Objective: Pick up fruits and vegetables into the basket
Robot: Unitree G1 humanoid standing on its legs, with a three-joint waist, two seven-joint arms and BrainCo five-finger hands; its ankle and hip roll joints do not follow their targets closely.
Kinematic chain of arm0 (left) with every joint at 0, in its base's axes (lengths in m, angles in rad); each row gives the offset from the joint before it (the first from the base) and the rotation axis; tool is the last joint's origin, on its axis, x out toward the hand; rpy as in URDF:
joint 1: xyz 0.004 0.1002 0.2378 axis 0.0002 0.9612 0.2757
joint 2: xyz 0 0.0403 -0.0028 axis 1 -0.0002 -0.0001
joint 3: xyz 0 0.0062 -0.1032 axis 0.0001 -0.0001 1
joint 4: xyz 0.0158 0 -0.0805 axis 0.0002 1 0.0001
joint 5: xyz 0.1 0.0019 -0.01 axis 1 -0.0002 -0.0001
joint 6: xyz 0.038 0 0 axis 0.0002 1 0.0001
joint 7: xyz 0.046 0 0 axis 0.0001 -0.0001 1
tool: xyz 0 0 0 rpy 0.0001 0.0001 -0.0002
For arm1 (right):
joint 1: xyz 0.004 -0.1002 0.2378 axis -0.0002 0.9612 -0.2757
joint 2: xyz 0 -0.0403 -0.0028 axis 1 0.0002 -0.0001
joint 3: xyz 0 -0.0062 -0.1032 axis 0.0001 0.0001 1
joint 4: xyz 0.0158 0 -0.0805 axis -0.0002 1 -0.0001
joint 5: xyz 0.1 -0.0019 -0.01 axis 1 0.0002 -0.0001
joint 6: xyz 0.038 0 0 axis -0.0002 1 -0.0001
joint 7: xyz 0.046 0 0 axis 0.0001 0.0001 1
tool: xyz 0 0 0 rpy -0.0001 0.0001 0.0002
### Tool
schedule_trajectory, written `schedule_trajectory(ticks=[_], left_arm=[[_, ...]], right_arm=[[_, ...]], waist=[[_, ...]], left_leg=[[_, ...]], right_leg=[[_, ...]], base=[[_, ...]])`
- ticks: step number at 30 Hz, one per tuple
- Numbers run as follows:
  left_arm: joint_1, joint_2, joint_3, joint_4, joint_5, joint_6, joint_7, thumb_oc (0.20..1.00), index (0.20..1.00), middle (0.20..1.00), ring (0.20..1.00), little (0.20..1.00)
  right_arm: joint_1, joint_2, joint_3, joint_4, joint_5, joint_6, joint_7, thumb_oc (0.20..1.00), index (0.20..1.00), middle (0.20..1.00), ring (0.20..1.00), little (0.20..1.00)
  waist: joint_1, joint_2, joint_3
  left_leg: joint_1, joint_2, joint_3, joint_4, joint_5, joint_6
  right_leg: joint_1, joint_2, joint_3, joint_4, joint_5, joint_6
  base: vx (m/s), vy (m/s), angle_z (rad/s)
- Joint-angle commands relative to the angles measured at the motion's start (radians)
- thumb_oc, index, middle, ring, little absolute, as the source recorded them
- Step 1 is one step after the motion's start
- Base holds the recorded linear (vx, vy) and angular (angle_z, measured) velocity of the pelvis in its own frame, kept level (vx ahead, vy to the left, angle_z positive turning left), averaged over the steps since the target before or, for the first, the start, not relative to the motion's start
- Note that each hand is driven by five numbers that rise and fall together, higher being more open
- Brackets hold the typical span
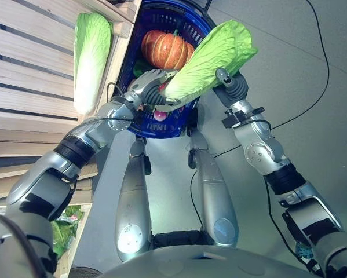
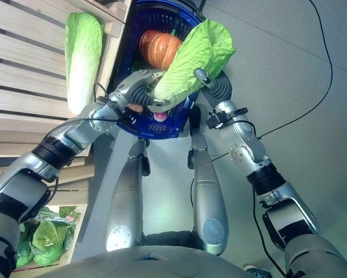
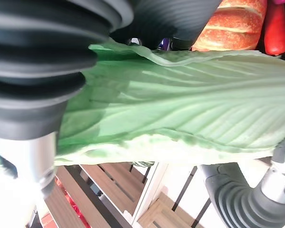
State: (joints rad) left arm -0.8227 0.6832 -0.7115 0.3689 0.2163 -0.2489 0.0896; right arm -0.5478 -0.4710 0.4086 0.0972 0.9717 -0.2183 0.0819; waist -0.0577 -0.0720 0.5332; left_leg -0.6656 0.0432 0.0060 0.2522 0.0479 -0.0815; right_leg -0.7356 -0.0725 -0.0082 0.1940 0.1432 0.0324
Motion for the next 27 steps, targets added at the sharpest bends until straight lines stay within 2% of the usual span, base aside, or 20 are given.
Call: schedule_trajectory(ticks=[1,3,5,8,10,11,13,19,21,22,24,27], left_arm=[[0.035,-0.001,0.003,-0.074,-0.011,-0.027,-0.004,0.313,0.313,0.313,0.313,0.313],[0.035,-0.003,0.006,-0.078,-0.02,-0.035,0.001,0.238,0.238,0.238,0.238,0.238],[0.037,-0.007,0.009,-0.08,-0.018,-0.04,0.008,0.2,0.2,0.2,0.2,0.2],[0.04,-0.014,0.014,-0.081,-0.014,-0.038,0.01,0.2,0.2,0.2,0.2,0.2],[0.043,-0.015,0.014,-0.083,-0.015,-0.038,0.012,0.282,0.282,0.282,0.282,0.282],[0.045,-0.017,0.014,-0.082,-0.013,-0.04,0.017,0.451,0.451,0.451,0.451,0.451],[0.045,-0.02,0.019,-0.084,-0.014,-0.04,0.024,1.0,1.0,1.0,1.0,1.0],[0.051,-0.036,0.034,-0.076,-0.095,-0.042,0.054,1.0,1.0,1.0,1.0,1.0],[0.087,-0.071,0.07,-0.072,-0.248,-0.084,0.08,1.0,1.0,1.0,1.0,1.0],[0.089,-0.076,0.077,-0.073,-0.264,-0.088,0.082,1.0,1.0,1.0,1.0,1.0],[0.137,-0.128,0.136,-0.064,-0.409,-0.16,0.118,1.0,1.0,1.0,1.0,1.0],[0.164,-0.169,0.189,-0.066,-0.473,-0.194,0.143,1.0,1.0,1.0,1.0,1.0]], right_arm=[[-0.008,-0.011,-0.013,-0.163,0.015,-0.079,0.065,0.2,0.2,0.2,0.2,0.2],[-0.01,-0.011,-0.009,-0.165,0.013,-0.075,0.06,0.2,0.2,0.2,0.2,0.2],[-0.011,-0.008,-0.006,-0.159,0.013,-0.075,0.066,0.2,0.2,0.2,0.2,0.2],[-0.012,-0.005,-0.004,-0.159,0.018,-0.07,0.077,0.2,0.2,0.2,0.2,0.2],[-0.01,-0.005,0.0,-0.162,0.017,-0.068,0.079,0.2,0.2,0.2,0.2,0.2],[-0.009,-0.004,0.0,-0.163,0.015,-0.066,0.079,0.2,0.2,0.2,0.2,0.2],[-0.013,-0.002,0.003,-0.162,0.015,-0.065,0.08,0.2,0.2,0.2,0.2,0.2],[-0.019,0.003,0.014,-0.157,0.011,-0.066,0.078,0.2,0.2,0.2,0.2,0.2],[-0.01,0.009,0.023,-0.156,0.002,-0.081,0.067,0.2,0.2,0.2,0.2,0.2],[-0.012,0.01,0.022,-0.155,0.0,-0.083,0.067,0.2,0.2,0.2,0.2,0.2],[-0.002,0.03,0.019,-0.142,-0.019,-0.091,0.071,0.2,0.2,0.2,0.2,0.2],[0.004,0.052,0.009,-0.143,-0.041,-0.086,0.067,0.2,0.2,0.2,0.2,0.2]], waist=[[-0.009,0.028,-0.013],[-0.007,0.029,-0.013],[-0.006,0.03,-0.013],[-0.005,0.029,-0.013],[-0.004,0.028,-0.013],[-0.004,0.028,-0.013],[-0.003,0.028,-0.013],[0.0,0.025,-0.013],[0.002,0.024,-0.013],[0.002,0.024,-0.013],[0.006,0.023,-0.013],[0.009,0.02,-0.013]], left_leg=[[0.012,-0.033,0.021,-0.074,0.017,0.011],[0.011,-0.033,0.021,-0.075,0.017,0.012],[0.01,-0.034,0.02,-0.075,0.017,0.013],[0.011,-0.034,0.02,-0.076,0.017,0.012],[0.017,-0.034,0.02,-0.075,0.012,0.012],[0.018,-0.035,0.02,-0.075,0.012,0.012],[0.012,-0.036,0.017,-0.075,0.015,0.011],[0.01,-0.036,0.016,-0.076,0.017,0.011],[0.017,-0.036,0.016,-0.076,0.012,0.012],[0.012,-0.037,0.015,-0.077,0.017,0.012],[0.014,-0.039,0.013,-0.075,0.011,0.013],[0.013,-0.043,0.01,-0.075,0.01,0.015]], right_leg=[[0.069,0.039,-0.067,0.047,-0.099,0.068],[0.069,0.038,-0.068,0.047,-0.099,0.067],[0.068,0.037,-0.069,0.046,-0.099,0.067],[0.071,0.037,-0.069,0.044,-0.1,0.067],[0.076,0.037,-0.069,0.046,-0.105,0.068],[0.077,0.038,-0.07,0.046,-0.105,0.068],[0.072,0.038,-0.07,0.045,-0.102,0.067],[0.07,0.039,-0.072,0.047,-0.101,0.068],[0.075,0.038,-0.072,0.046,-0.105,0.068],[0.07,0.038,-0.072,0.044,-0.101,0.068],[0.072,0.04,-0.072,0.048,-0.106,0.068],[0.073,0.041,-0.072,0.048,-0.108,0.067]], base=[[0.0,0.0,0.0],[0.0,0.0,0.0],[0.0,0.0,0.0],[0.0,0.0,0.0],[0.0,0.0,0.0],[0.0,0.0,0.0],[0.0,0.0,0.0],[0.0,0.0,0.0],[0.0,0.0,0.0],[0.0,0.0,0.0],[0.0,0.0,0.0],[0.0,0.0,0.0]])
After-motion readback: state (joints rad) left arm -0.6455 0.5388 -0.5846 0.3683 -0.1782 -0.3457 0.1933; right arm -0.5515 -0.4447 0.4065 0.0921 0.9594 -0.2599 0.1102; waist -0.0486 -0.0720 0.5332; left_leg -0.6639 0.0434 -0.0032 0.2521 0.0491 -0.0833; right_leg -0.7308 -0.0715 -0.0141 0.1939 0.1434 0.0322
